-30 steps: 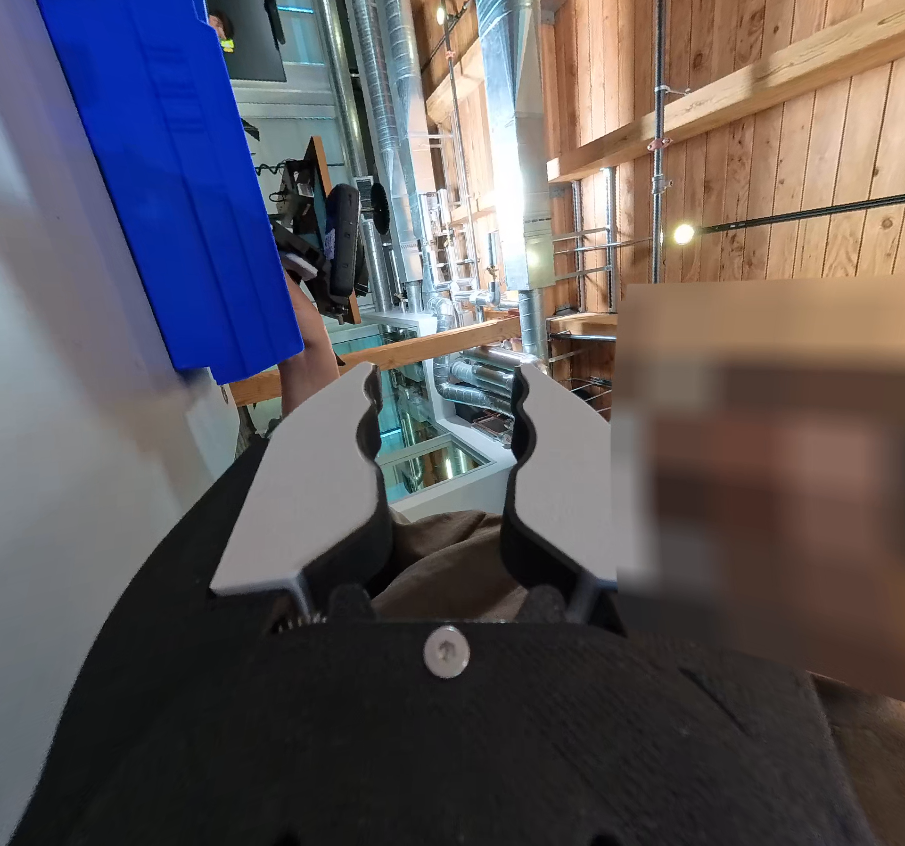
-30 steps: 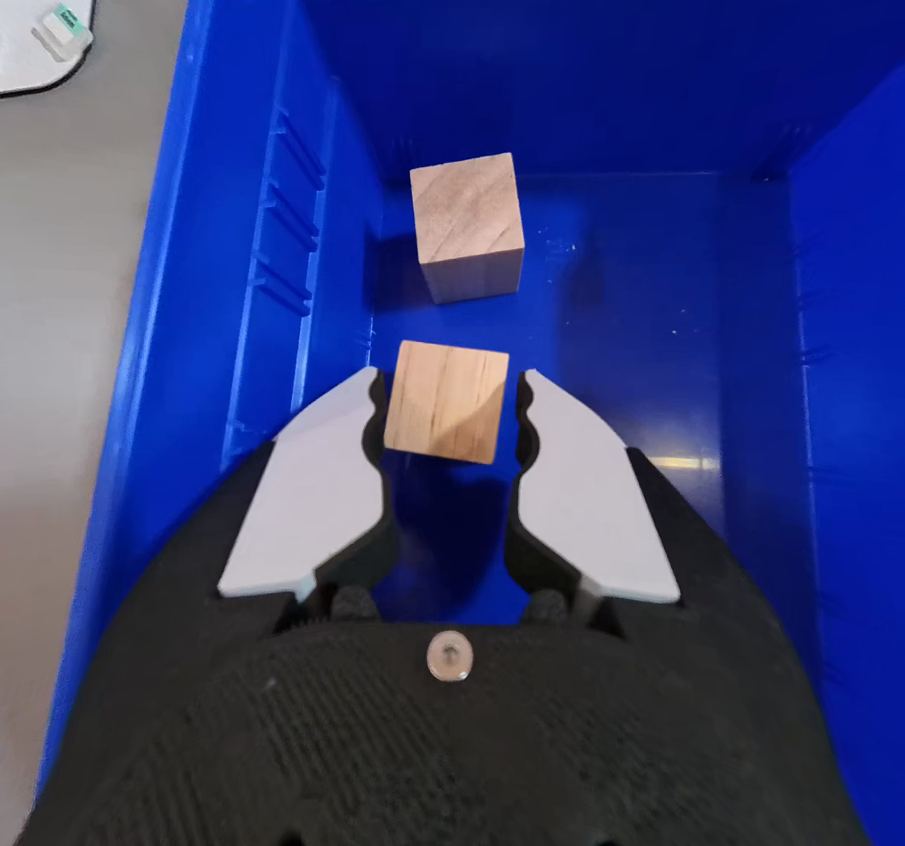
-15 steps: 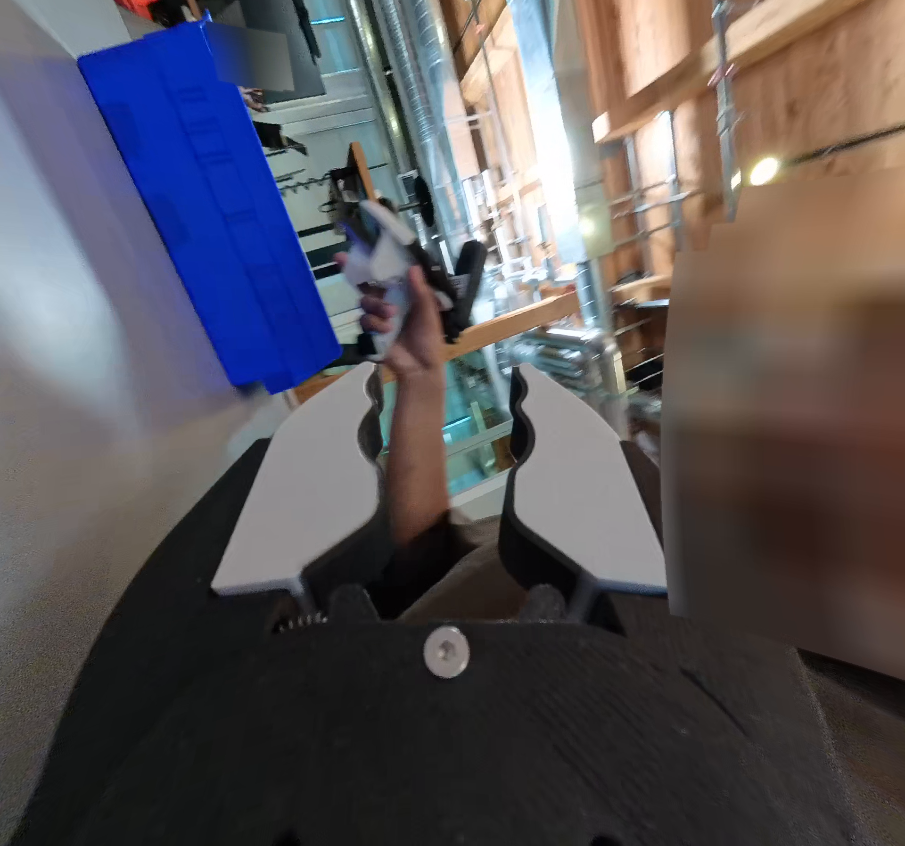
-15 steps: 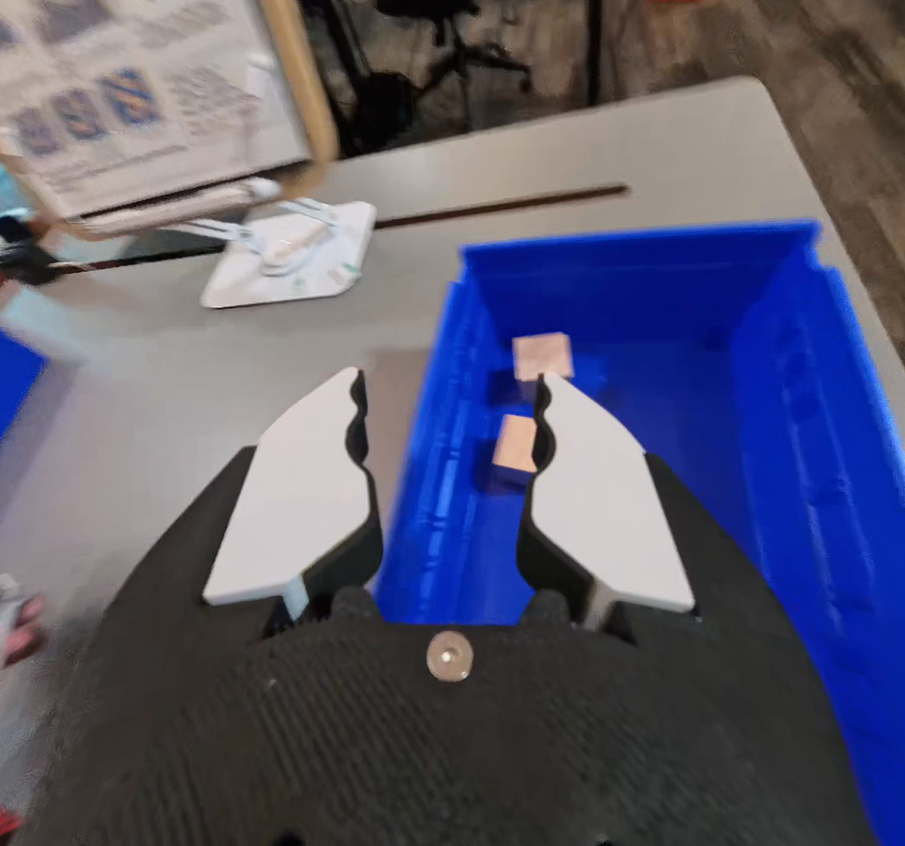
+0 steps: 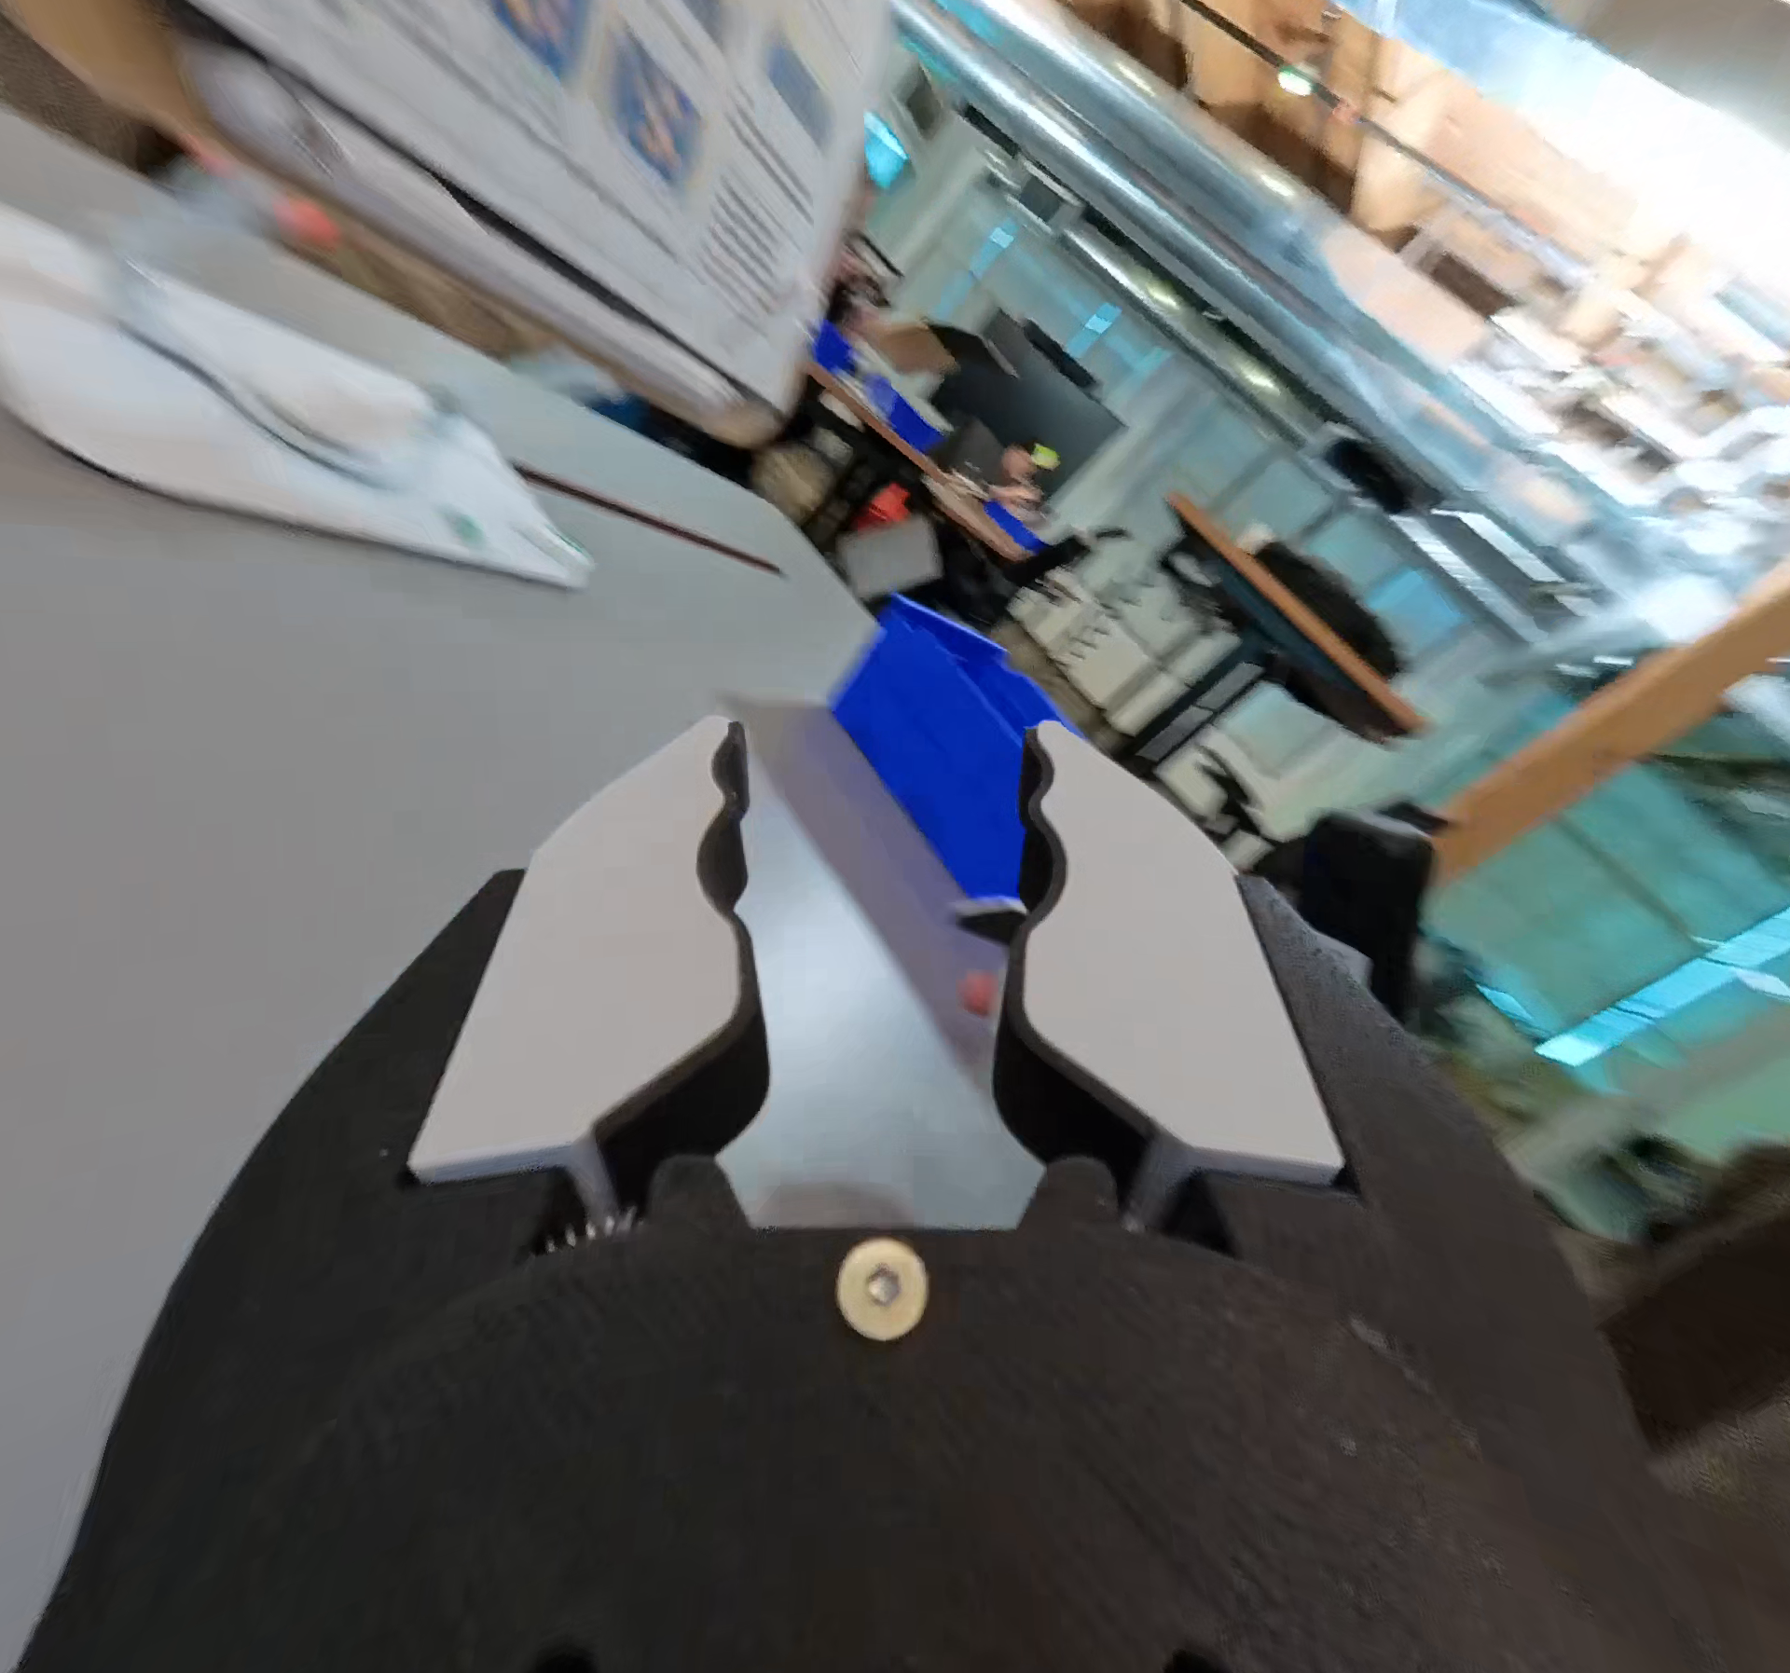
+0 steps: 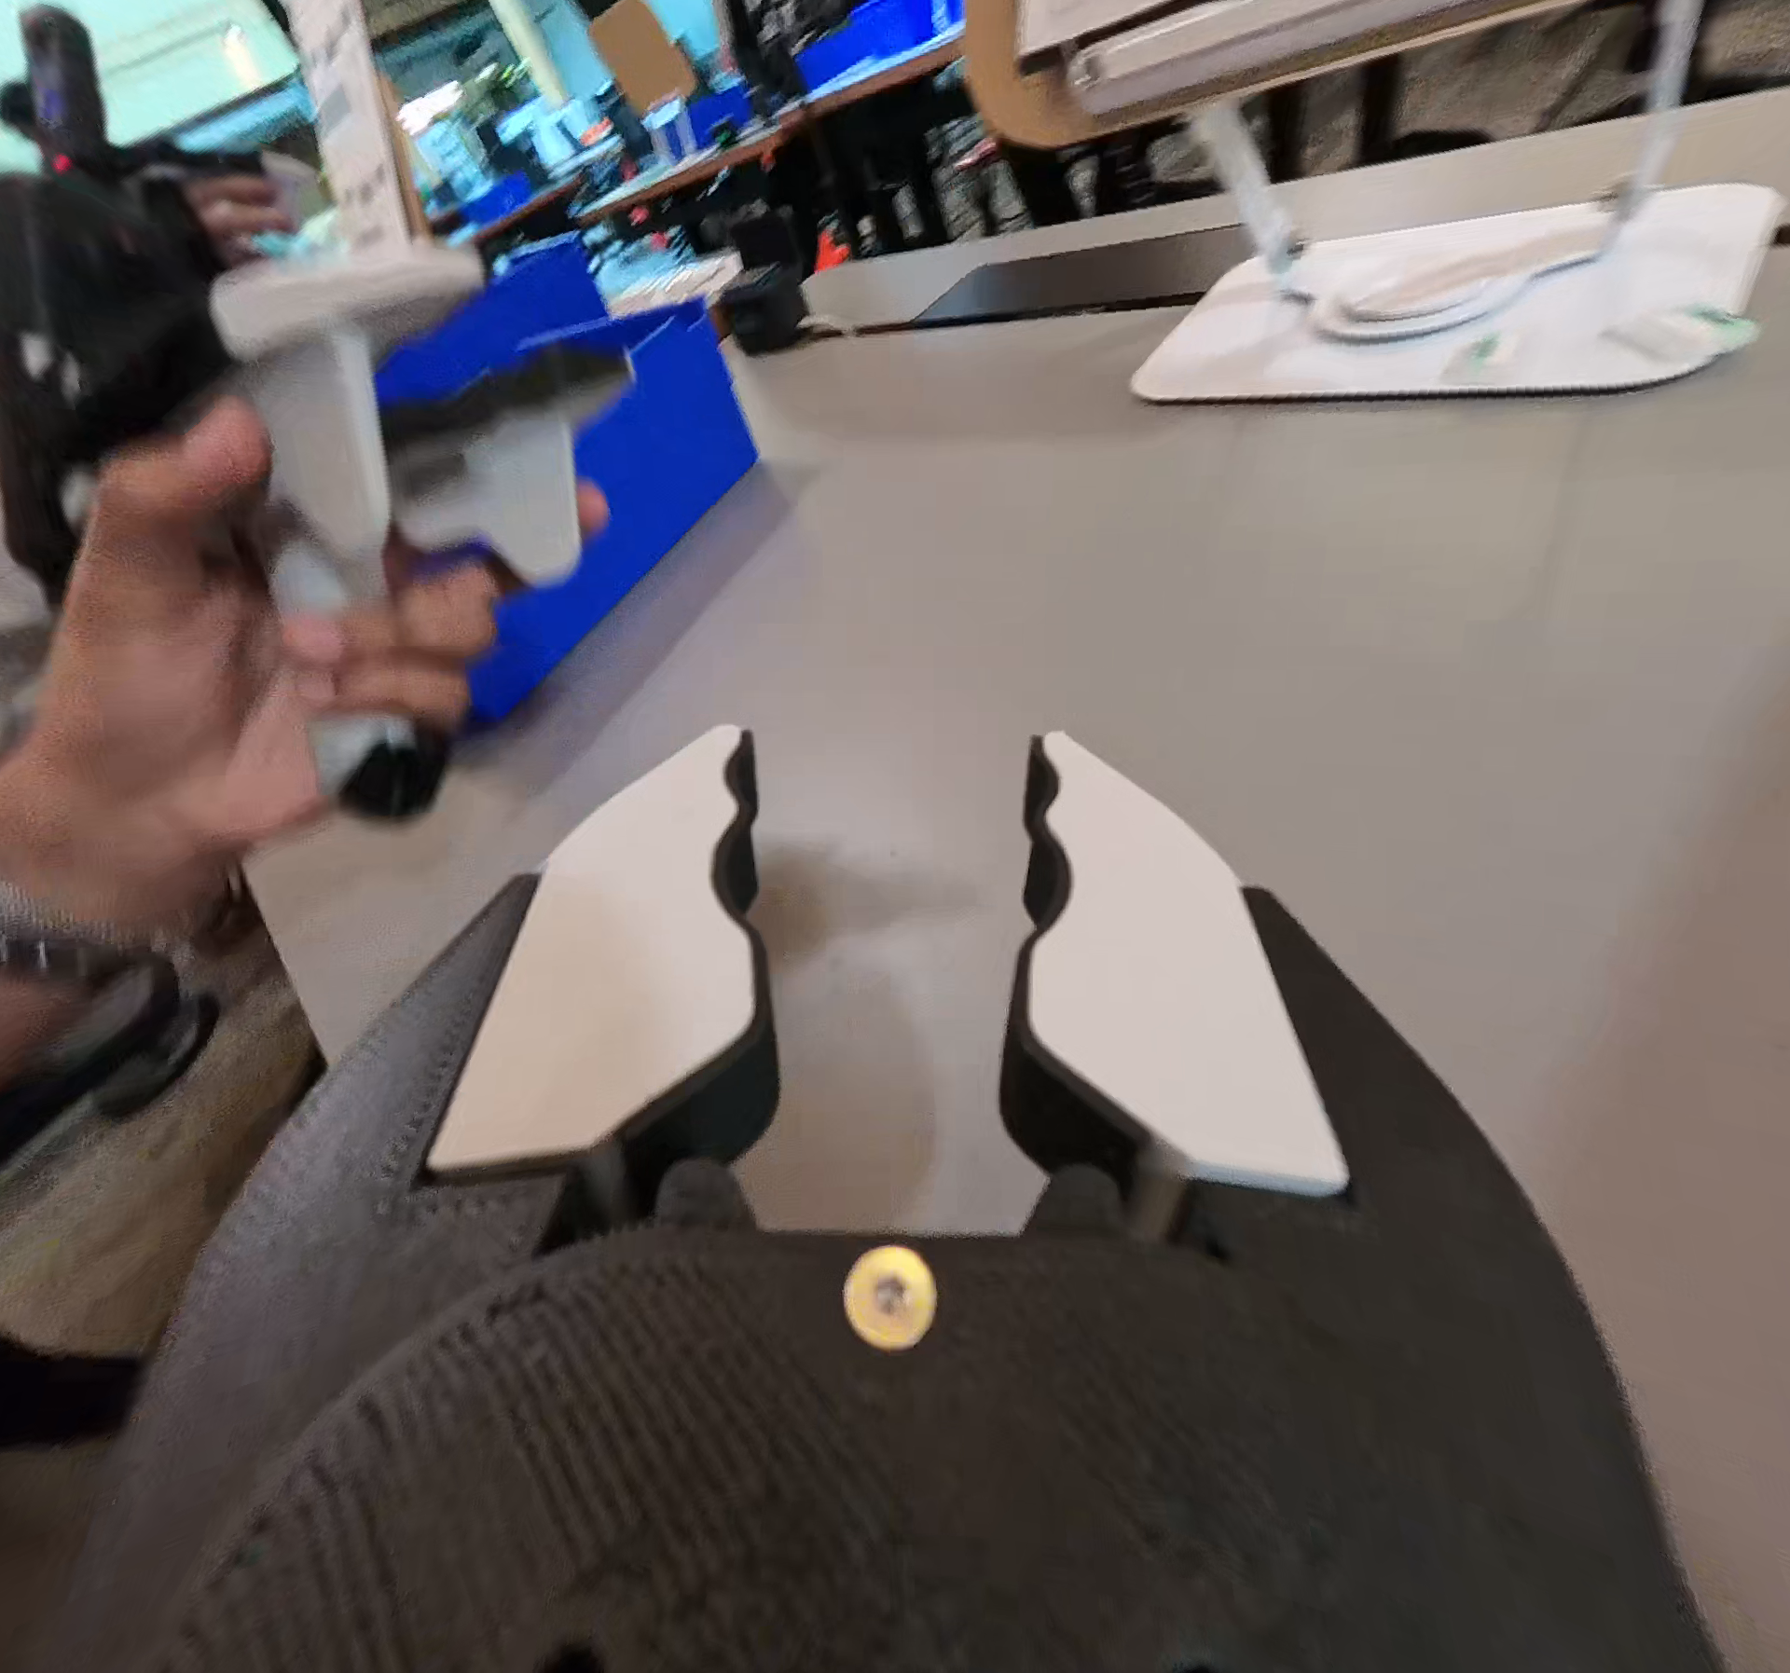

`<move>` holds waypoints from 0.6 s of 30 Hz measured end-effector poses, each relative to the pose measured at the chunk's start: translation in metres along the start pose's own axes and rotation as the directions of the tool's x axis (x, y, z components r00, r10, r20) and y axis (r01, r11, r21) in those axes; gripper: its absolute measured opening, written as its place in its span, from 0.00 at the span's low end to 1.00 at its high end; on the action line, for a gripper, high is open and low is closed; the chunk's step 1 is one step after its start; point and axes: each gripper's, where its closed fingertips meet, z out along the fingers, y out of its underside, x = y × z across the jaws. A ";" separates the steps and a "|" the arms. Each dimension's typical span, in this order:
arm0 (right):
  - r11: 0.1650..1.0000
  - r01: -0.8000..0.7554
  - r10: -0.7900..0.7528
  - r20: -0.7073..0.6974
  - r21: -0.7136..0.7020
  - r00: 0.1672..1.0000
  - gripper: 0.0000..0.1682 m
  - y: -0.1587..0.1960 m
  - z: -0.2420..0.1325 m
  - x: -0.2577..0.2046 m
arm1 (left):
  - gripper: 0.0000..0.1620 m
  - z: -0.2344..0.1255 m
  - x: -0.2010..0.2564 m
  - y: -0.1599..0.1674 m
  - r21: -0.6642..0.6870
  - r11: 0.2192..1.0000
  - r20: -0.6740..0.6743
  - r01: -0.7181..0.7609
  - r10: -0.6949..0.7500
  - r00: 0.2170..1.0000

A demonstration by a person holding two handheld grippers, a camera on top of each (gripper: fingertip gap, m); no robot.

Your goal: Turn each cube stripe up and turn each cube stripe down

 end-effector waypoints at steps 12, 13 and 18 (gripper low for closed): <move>0.991 0.077 -0.069 0.074 -0.112 0.995 0.30 0.031 0.016 -0.004 | 0.54 -0.253 -0.183 -0.140 -0.437 0.884 0.875 -0.165 0.460 0.152; 0.988 0.096 -0.087 0.079 -0.120 0.993 0.30 0.033 0.016 -0.005 | 0.55 -0.266 -0.196 -0.132 -0.434 0.896 0.888 -0.100 0.444 0.124; 0.971 0.206 -0.200 0.058 -0.123 0.978 0.29 0.032 0.013 -0.003 | 0.54 -0.284 -0.238 -0.091 -0.448 0.891 0.893 0.075 0.441 0.092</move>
